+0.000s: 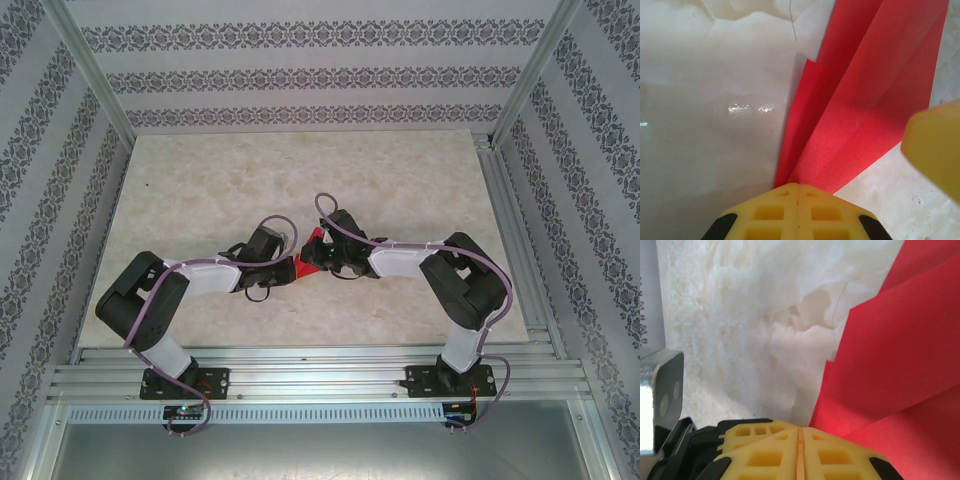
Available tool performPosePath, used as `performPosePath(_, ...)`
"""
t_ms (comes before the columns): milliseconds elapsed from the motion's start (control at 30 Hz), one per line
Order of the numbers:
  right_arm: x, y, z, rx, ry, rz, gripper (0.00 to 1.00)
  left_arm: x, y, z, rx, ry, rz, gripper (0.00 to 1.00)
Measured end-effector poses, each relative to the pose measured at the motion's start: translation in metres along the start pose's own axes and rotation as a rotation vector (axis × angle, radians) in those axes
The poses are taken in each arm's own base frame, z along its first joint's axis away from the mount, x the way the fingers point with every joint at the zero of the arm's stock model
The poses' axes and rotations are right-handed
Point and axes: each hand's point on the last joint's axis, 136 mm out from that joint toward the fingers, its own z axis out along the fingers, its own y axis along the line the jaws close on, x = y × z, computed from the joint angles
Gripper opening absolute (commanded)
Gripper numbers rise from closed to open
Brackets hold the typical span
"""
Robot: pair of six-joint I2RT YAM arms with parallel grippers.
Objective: Fold a paper plane with a square sheet of paper (pick it up from the middle)
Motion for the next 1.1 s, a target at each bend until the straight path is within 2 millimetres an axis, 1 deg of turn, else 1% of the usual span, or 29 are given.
performPosePath(100,0.004,-0.004,0.005,0.016,0.011,0.016,0.08,0.0,0.0,0.0,0.002,-0.001,-0.006,0.0)
performPosePath(333,0.018,-0.023,0.024,0.063,0.055,0.05,0.08,0.001,-0.001,0.001,0.02,-0.005,-0.017,0.0)
performPosePath(667,0.019,-0.021,0.028,0.06,0.067,0.052,0.08,0.001,-0.001,0.001,0.028,-0.003,-0.026,0.0)
performPosePath(900,0.012,-0.025,0.027,0.082,0.073,0.063,0.08,0.001,-0.001,0.001,0.027,-0.003,-0.025,0.0)
performPosePath(1100,-0.007,-0.033,0.026,0.092,0.055,0.075,0.09,0.002,0.0,0.001,0.029,-0.003,-0.021,0.0)
